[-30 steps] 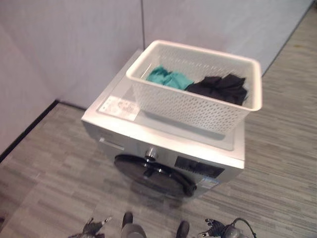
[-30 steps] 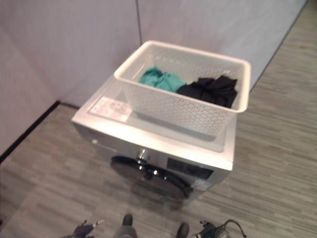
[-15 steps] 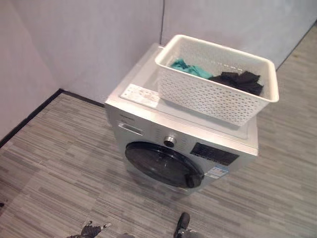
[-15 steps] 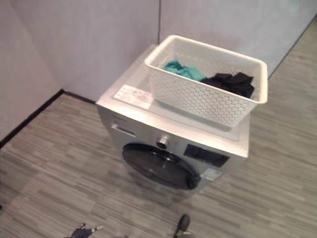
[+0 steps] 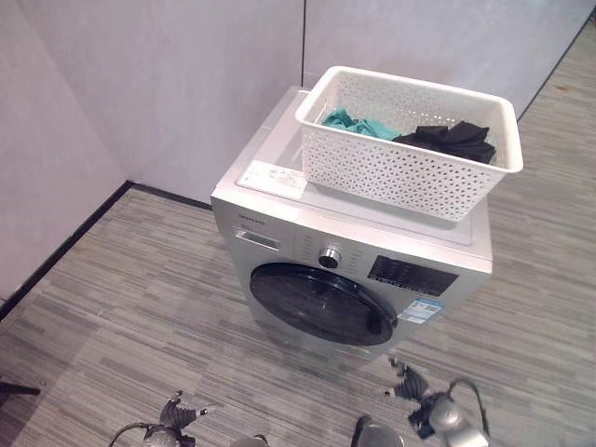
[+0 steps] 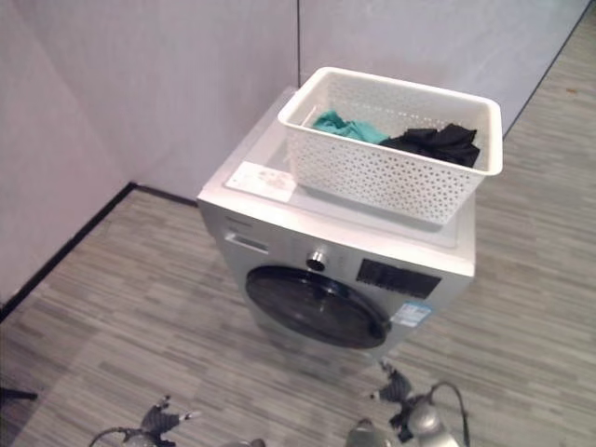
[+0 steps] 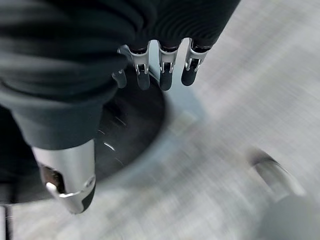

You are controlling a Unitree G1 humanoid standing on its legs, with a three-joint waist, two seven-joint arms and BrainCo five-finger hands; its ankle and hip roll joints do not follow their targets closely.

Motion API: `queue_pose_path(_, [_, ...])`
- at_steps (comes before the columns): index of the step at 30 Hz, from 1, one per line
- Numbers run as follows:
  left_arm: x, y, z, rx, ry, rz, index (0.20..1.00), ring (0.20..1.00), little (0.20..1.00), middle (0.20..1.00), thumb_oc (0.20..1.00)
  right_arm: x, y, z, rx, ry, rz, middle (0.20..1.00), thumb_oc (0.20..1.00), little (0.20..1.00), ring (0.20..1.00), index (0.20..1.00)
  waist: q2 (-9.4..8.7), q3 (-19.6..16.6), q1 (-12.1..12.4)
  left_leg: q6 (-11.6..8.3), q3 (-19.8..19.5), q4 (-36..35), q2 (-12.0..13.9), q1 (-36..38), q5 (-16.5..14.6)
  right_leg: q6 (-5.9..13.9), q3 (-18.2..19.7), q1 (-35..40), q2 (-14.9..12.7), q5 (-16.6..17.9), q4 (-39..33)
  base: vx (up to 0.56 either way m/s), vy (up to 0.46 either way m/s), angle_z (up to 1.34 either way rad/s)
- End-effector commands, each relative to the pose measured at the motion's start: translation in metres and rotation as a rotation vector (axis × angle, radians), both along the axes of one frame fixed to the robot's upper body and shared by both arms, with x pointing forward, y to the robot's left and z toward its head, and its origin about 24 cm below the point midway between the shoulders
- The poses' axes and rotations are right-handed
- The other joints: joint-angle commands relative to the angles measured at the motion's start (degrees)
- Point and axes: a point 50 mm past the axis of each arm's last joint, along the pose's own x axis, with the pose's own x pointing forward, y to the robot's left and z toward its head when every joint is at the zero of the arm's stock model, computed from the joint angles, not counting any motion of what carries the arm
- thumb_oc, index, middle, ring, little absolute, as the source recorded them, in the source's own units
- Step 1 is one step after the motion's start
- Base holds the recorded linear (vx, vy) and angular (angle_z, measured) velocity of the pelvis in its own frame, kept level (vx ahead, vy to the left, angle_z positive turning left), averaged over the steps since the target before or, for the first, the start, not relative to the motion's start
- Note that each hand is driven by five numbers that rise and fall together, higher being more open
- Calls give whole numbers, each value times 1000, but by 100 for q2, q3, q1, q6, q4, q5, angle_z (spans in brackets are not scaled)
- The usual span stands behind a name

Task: Grab the laundry basket,head to the washer,open it,put in the laundry and shut it.

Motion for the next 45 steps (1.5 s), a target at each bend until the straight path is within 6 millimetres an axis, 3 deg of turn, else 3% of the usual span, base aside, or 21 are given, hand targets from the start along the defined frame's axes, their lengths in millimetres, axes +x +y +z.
queue_pose_path(1, [13, 7, 6, 23, -47, 9, 1000, 1000, 1000, 1000, 1000, 17, 4, 25, -40, -131, 97, 1000, 1000, 1000, 1000, 1000, -231, -68, 179, 76, -308, -32, -195, -535, 141, 289, -127, 460, -447, 54, -388, -14, -163, -20])
queue_pose_path(4, [8, 5, 4, 18, -27, -7, 1000, 1000, 1000, 1000, 1000, 30, 11, 56, -151, -257, 252, 1000, 1000, 1000, 1000, 1000, -278, -140, 153, -27, -327, -146, -51, -532, 230, 275, -237, 618, -377, 21, -641, 9, -129, 6])
queue_pose_path(5, [3, 8, 4, 29, -15, -7, 1000, 1000, 1000, 1000, 1000, 29, 9, 84, -226, -369, 337, 1000, 1000, 1000, 1000, 1000, -280, -191, 79, -81, -338, -254, 21, -500, 318, 262, -279, 677, -297, -12, -745, 12, -112, 17])
queue_pose_path(10, [-9, 5, -3, 13, 24, 65, 1000, 1000, 1000, 1000, 1000, 30, 19, 105, -203, -477, 365, 1000, 1000, 1000, 1000, 1000, -295, -284, 43, -149, -376, -528, 123, -438, 516, 230, -306, 713, -153, -55, -914, -22, -67, 11])
queue_pose_path(19, [-6, -4, -4, -8, 6, 55, 1000, 1000, 1000, 1000, 1000, 43, 47, 104, -224, -490, 520, 1000, 1000, 1000, 1000, 1000, -161, -267, 193, -274, -392, -761, 314, -258, 650, 200, -389, 854, -7, -66, -1104, 21, -38, 3])
queue_pose_path(23, [-9, -11, -7, -85, -13, 113, 1000, 1000, 1000, 1000, 1000, 47, 55, 96, -162, -465, 503, 1000, 1000, 1000, 1000, 1000, -100, -221, 241, -312, -340, -782, 387, -215, 680, 189, -350, 841, 19, -82, -1104, 8, -9, 1])
queue_pose_path(26, [-5, -10, -4, -135, -74, 185, 1000, 1000, 1000, 1000, 1000, 46, 53, 95, -142, -453, 485, 1000, 1000, 1000, 1000, 1000, -73, -145, 258, -343, -397, -786, 411, -255, 723, 175, -362, 821, 47, -103, -1104, 0, 0, 0])
queue_pose_path(36, [10, -13, 6, -173, -161, 111, 1000, 1000, 1000, 1000, 1000, 51, 35, 101, -277, -451, 511, 1000, 1000, 1000, 1000, 1000, -46, 87, 289, -408, -436, -787, 508, -444, 811, 165, -438, 683, 97, -99, -1104, -9, -23, 5])
queue_pose_path(45, [31, -21, 22, -294, -328, 164, 1000, 1000, 1000, 1000, 1000, 45, 23, 90, -257, -400, 443, 1000, 1000, 1000, 1000, 1000, -17, 324, 299, -439, -612, -802, 522, -742, 937, 118, -563, 520, 130, -107, -1104, -22, -29, 13])
